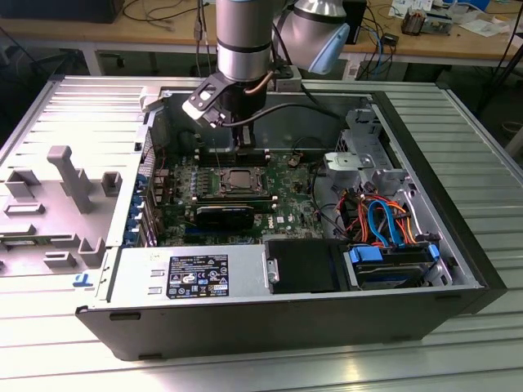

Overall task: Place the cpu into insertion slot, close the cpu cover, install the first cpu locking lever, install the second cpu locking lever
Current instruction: 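Install the first cpu locking lever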

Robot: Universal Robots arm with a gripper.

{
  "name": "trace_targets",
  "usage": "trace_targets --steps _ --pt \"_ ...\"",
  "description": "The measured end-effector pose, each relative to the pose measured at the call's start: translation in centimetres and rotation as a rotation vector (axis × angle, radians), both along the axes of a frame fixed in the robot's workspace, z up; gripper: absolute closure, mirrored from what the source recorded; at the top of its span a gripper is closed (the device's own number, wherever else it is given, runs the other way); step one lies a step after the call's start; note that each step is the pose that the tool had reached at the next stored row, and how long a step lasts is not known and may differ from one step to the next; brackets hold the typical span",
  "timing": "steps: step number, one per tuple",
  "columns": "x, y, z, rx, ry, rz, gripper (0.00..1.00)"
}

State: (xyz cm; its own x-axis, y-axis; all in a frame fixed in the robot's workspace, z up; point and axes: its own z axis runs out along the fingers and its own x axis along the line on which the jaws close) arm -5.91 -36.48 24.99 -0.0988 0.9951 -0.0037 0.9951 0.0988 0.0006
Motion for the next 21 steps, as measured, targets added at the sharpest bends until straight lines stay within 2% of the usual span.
trace_targets --steps 8,21 --pt "0.0 0.00 1.27 0.0002 0.0000 0.000 0.89" --pt "0.0 -0.01 1.34 0.0000 0.0000 0.000 0.89"
